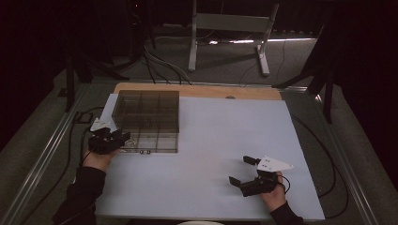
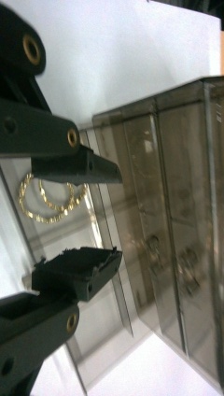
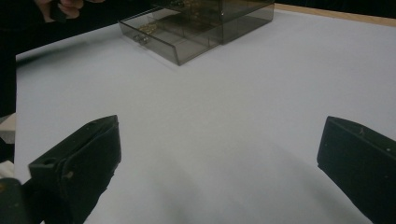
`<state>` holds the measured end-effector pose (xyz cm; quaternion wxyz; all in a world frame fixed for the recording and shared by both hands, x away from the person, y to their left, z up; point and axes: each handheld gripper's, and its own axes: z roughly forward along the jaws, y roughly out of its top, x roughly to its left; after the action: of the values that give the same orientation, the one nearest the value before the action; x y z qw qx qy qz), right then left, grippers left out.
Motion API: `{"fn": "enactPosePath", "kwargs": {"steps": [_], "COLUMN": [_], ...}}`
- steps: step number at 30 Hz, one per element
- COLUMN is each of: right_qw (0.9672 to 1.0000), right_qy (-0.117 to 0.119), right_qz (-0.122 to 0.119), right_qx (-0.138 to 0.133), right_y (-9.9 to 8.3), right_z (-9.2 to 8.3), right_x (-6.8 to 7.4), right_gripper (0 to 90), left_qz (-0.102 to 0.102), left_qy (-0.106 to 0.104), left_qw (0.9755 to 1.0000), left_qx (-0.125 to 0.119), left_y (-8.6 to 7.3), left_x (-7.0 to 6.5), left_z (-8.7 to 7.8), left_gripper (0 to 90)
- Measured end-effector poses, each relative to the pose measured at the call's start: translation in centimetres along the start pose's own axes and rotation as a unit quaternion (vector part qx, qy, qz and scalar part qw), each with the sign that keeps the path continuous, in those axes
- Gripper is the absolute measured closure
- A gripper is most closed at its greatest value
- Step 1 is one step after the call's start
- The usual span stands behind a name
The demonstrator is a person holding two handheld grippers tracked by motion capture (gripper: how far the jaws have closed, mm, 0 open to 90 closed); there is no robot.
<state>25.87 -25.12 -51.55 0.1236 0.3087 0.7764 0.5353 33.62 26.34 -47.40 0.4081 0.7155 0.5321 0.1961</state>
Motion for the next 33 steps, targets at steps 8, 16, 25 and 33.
{"fn": "enactPosePath", "kwargs": {"steps": [8, 16, 25, 33], "right_qw": [1.0, 1.0, 1.0, 1.0], "right_qy": [-0.001, -0.001, 0.0, 0.001], "right_qz": [0.0, -0.003, 0.0, 0.001], "right_qx": [0.001, -0.001, -0.002, -0.002], "right_y": [0.0, 0.0, 0.0, 0.0], "right_z": [0.0, -0.1, -0.1, 0.0], "right_x": [0.1, 0.1, 0.1, 0.1], "right_gripper": [0.0, 0.0, 0.0, 0.0], "left_qz": [-0.004, 0.002, 0.038, 0.075], "left_qy": [-0.028, -0.048, -0.108, -0.145], "left_qw": [0.9996, 0.9988, 0.993, 0.986], "left_qx": [-0.008, -0.014, -0.028, -0.033], "left_y": [0.2, 0.0, -1.8, -3.8], "left_x": [-1.5, -3.3, -4.6, -6.0], "left_z": [-1.3, -2.0, -3.1, -3.4], "left_gripper": [39.3, 20.9, 10.9, 2.0]}}
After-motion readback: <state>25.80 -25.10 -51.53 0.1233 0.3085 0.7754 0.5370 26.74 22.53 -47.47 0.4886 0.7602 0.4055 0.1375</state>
